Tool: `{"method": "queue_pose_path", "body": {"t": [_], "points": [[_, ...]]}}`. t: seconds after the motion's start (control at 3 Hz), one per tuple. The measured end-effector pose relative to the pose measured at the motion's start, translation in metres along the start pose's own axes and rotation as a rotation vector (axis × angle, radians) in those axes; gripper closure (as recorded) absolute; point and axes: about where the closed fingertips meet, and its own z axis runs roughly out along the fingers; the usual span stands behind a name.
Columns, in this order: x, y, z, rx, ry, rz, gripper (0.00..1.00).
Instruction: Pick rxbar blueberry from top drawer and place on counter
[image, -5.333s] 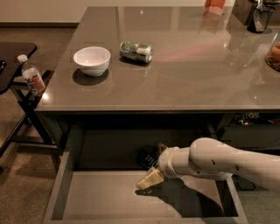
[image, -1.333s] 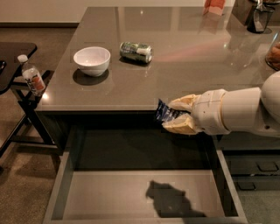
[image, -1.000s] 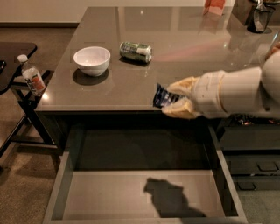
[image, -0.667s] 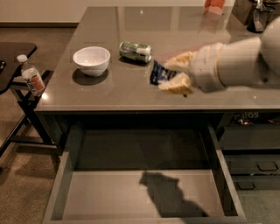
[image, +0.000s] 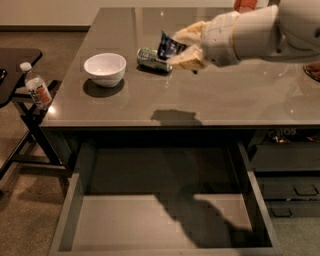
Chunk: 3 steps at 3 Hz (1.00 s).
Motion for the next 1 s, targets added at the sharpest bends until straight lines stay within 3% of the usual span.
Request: {"method": "queue_pose_path", "body": {"t": [0.33,0.67,1.0], "points": [[0.015,-0.026,0.023,0.017,-0.028,0.005,1.00],[0.043,-0.037,0.037,0.017,-0.007,0.031,1.00],[0.068,-0.032,0.041,-0.009,0.057,0.040,1.00]]}}
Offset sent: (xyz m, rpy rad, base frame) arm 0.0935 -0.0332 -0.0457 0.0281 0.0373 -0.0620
